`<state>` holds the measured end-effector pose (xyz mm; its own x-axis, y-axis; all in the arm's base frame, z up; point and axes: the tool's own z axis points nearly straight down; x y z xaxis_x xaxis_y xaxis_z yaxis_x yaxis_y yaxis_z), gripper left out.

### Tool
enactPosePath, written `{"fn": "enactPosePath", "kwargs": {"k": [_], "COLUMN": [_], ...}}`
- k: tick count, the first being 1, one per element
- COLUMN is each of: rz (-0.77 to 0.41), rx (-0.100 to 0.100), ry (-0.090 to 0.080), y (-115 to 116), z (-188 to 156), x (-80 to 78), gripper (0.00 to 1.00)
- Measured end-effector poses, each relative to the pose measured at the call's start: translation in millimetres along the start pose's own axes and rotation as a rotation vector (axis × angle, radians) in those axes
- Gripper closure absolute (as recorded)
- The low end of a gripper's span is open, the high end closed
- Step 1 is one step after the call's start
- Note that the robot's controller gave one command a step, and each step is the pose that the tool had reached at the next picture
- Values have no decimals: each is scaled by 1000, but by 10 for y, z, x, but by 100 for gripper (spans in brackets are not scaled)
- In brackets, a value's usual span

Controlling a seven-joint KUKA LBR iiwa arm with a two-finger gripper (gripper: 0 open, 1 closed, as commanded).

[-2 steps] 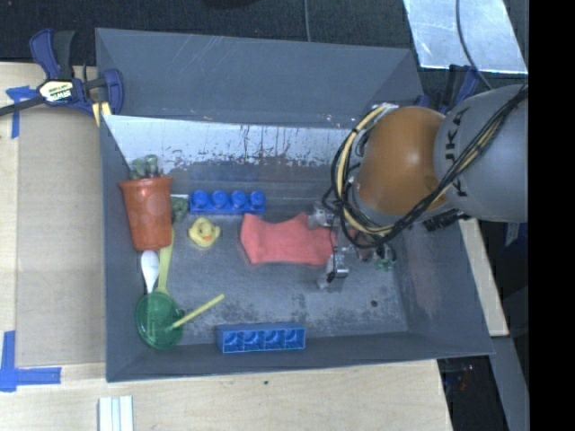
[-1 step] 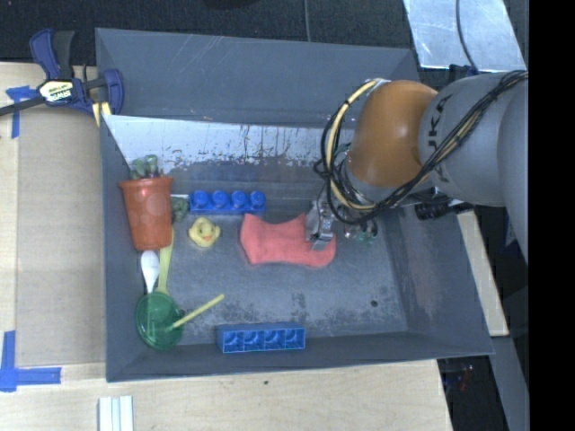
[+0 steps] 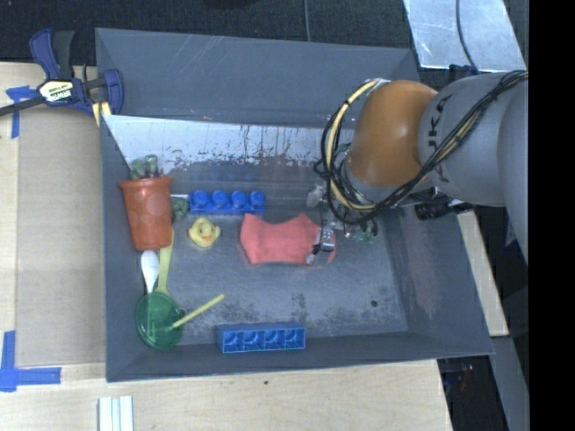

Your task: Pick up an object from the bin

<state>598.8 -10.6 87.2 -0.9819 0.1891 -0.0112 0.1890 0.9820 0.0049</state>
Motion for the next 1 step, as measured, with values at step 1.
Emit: {"fn": "enactPosePath", "kwargs": {"k": [1], "rz": [0], "rx": [0], "ry": [0], "y": [0], "z": [0], "x": [0], "gripper": [100]}}
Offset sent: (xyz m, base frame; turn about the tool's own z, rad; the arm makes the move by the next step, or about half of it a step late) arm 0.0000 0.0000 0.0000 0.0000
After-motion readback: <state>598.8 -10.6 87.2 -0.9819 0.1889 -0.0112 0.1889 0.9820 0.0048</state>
